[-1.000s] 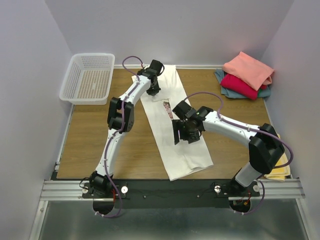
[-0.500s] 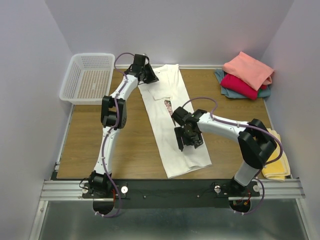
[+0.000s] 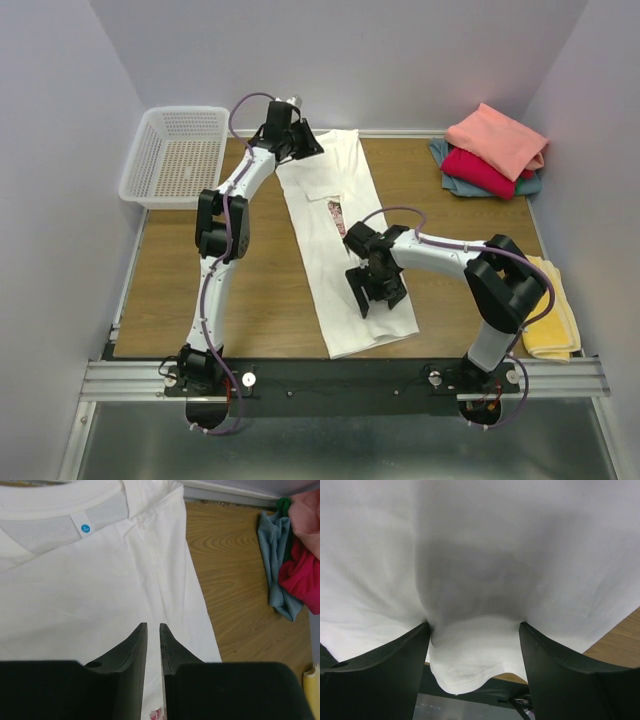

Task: Fold and stack the t-shirts
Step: Fold the tshirt

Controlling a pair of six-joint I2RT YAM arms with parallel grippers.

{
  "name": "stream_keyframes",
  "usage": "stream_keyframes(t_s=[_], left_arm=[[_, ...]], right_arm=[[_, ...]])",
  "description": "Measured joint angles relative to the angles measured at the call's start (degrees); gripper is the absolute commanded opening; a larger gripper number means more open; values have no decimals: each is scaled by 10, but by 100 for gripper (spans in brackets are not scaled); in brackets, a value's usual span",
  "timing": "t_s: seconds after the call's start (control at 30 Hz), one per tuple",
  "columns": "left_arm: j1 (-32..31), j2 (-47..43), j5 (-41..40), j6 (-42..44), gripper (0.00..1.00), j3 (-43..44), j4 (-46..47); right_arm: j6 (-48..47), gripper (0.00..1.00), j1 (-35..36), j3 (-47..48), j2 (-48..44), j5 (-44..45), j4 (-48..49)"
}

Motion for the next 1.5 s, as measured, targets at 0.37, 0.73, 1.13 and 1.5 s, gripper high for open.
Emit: stream_keyframes(t_s=[0.37, 0.73, 1.13, 1.5], left_arm=[[1, -82, -18, 35, 25, 2, -8], [1, -109, -76, 85, 25, -22, -90], [-12, -430, -176, 100, 63, -371, -96], [-143, -740, -249, -41, 45, -695, -122]], right_arm=[[-10, 80, 11, 52, 50, -141, 0], [3, 80, 38, 93, 79, -186, 35], [71, 83, 39, 16, -159, 4, 81], [117, 78, 39, -53, -238, 130, 47]])
